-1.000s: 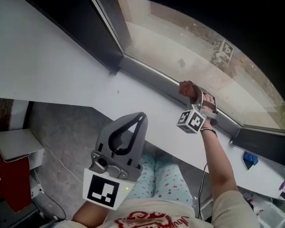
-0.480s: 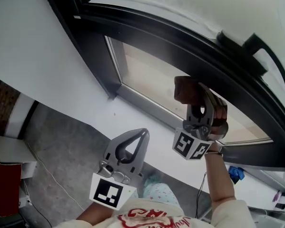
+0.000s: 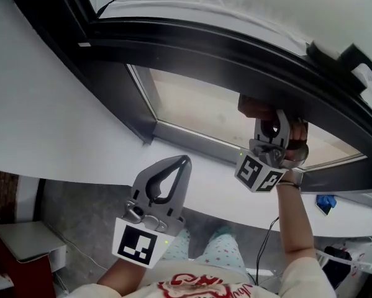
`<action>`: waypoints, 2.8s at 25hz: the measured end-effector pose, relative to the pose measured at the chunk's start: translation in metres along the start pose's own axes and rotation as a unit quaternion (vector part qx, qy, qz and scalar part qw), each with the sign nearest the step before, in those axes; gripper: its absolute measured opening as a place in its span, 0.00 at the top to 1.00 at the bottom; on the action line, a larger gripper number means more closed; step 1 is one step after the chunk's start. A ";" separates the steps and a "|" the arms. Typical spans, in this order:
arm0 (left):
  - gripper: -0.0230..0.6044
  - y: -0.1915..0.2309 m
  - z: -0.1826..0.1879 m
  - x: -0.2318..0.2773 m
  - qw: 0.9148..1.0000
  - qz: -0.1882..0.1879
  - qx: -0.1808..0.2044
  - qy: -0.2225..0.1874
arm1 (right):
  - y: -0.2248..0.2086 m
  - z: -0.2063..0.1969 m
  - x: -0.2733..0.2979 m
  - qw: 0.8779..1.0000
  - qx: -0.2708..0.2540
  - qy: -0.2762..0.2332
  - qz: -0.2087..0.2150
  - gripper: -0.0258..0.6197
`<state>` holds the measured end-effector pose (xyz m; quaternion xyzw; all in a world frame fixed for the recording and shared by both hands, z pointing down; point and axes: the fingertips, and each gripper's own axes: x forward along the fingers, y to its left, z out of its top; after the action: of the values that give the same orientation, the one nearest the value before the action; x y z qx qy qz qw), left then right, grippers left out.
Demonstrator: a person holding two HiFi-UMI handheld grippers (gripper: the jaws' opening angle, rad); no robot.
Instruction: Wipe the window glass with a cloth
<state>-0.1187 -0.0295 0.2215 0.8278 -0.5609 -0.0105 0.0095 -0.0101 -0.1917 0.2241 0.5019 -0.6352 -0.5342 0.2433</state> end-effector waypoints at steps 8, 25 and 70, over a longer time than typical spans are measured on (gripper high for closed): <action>0.93 0.023 -0.008 -0.004 0.999 -0.046 -0.010 0.007 | 0.027 0.002 0.004 0.999 -0.045 0.025 0.014 0.82; 0.93 0.033 -0.060 0.010 0.998 0.005 -0.037 0.043 | 0.130 -0.029 -0.019 0.998 0.007 0.015 0.066 0.82; 0.93 0.079 -0.120 -0.022 0.991 0.073 -0.042 0.103 | 0.411 -0.101 -0.070 0.938 0.085 0.140 0.304 0.81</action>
<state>-0.1968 -0.0375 0.3433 0.7801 -0.6151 0.0517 0.1024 -0.0540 -0.2031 0.6509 0.3731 -0.7603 -0.3030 0.4370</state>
